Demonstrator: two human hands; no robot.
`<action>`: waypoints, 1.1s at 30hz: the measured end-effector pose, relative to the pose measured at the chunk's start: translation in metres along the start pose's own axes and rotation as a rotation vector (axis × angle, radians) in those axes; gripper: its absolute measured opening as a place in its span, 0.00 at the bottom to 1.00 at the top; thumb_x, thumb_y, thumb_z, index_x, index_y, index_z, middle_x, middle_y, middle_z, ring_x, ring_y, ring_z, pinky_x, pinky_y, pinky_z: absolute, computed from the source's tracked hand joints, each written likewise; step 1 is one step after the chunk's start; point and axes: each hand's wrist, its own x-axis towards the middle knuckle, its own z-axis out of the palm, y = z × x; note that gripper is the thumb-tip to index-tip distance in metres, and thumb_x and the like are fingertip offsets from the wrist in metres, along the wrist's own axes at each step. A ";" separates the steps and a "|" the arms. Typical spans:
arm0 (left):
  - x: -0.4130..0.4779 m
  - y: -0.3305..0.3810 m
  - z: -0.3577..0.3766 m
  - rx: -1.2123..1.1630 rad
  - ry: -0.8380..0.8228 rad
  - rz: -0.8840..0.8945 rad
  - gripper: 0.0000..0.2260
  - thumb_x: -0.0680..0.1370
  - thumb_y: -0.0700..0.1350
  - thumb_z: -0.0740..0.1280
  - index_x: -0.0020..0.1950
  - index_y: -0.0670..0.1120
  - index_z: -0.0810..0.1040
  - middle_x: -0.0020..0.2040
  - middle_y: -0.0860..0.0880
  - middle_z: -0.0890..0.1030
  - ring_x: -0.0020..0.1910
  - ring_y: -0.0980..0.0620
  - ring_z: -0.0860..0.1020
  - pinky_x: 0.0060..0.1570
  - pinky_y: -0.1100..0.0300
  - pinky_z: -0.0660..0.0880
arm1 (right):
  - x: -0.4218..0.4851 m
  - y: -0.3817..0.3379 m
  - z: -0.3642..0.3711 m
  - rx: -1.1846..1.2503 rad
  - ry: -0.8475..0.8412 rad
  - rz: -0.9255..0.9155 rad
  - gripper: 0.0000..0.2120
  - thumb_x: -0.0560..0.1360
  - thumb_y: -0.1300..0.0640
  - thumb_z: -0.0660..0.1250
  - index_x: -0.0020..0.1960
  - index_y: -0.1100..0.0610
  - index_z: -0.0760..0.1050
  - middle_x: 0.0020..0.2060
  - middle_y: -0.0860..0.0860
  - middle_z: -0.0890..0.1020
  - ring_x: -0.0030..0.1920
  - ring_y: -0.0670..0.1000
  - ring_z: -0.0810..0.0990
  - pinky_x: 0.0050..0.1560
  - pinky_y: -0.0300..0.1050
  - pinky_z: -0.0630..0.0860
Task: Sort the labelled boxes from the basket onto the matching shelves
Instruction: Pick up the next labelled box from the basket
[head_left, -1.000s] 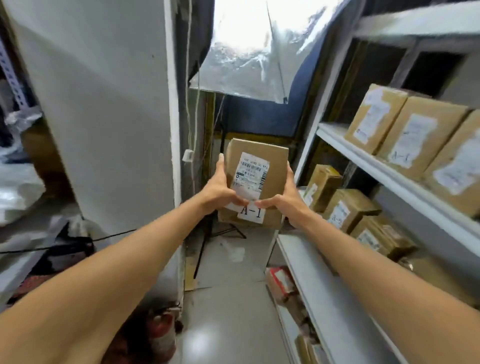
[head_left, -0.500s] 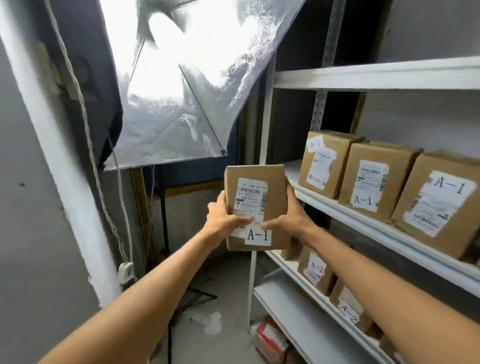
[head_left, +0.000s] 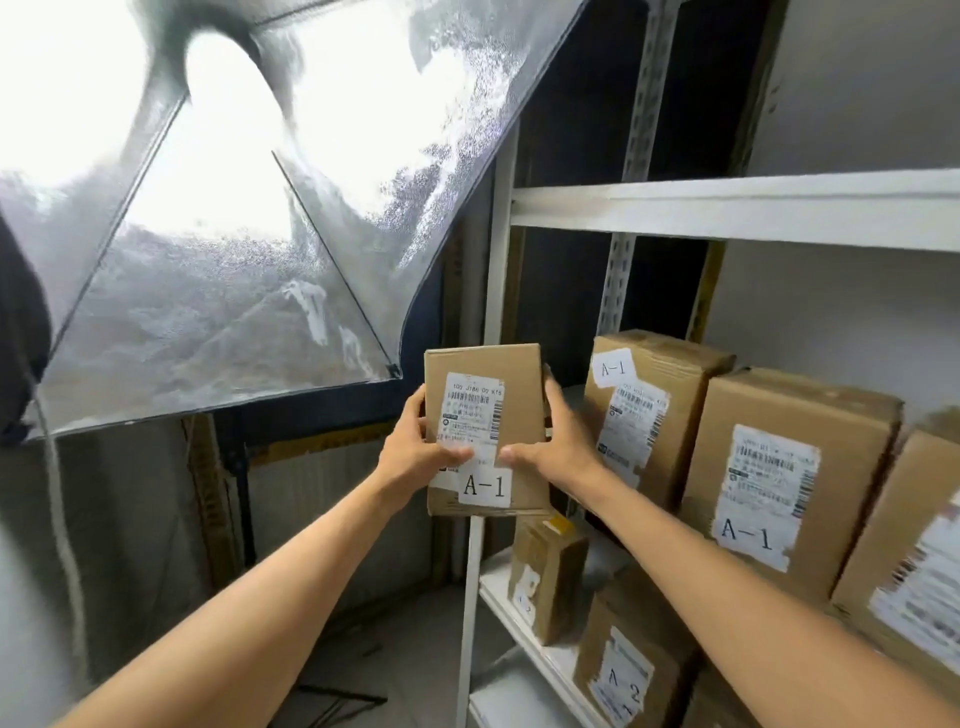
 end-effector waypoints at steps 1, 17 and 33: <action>0.007 0.000 0.003 -0.003 0.026 0.003 0.40 0.68 0.36 0.76 0.73 0.53 0.59 0.59 0.49 0.78 0.57 0.48 0.80 0.55 0.45 0.79 | 0.008 0.000 -0.001 -0.006 0.001 -0.009 0.53 0.70 0.60 0.75 0.78 0.43 0.40 0.71 0.52 0.66 0.68 0.53 0.68 0.64 0.54 0.71; 0.108 -0.001 0.016 0.014 -0.061 0.134 0.37 0.72 0.36 0.73 0.75 0.55 0.60 0.60 0.54 0.75 0.57 0.54 0.76 0.43 0.61 0.77 | 0.058 0.003 0.006 -0.170 0.310 0.066 0.50 0.74 0.62 0.71 0.78 0.44 0.36 0.74 0.55 0.58 0.72 0.55 0.62 0.69 0.56 0.66; 0.151 -0.022 0.046 0.073 -0.093 0.298 0.37 0.72 0.43 0.75 0.75 0.50 0.59 0.57 0.58 0.75 0.50 0.70 0.73 0.54 0.70 0.72 | 0.076 -0.007 0.022 -0.570 0.418 0.218 0.49 0.76 0.60 0.68 0.76 0.63 0.30 0.76 0.60 0.50 0.76 0.57 0.54 0.73 0.47 0.55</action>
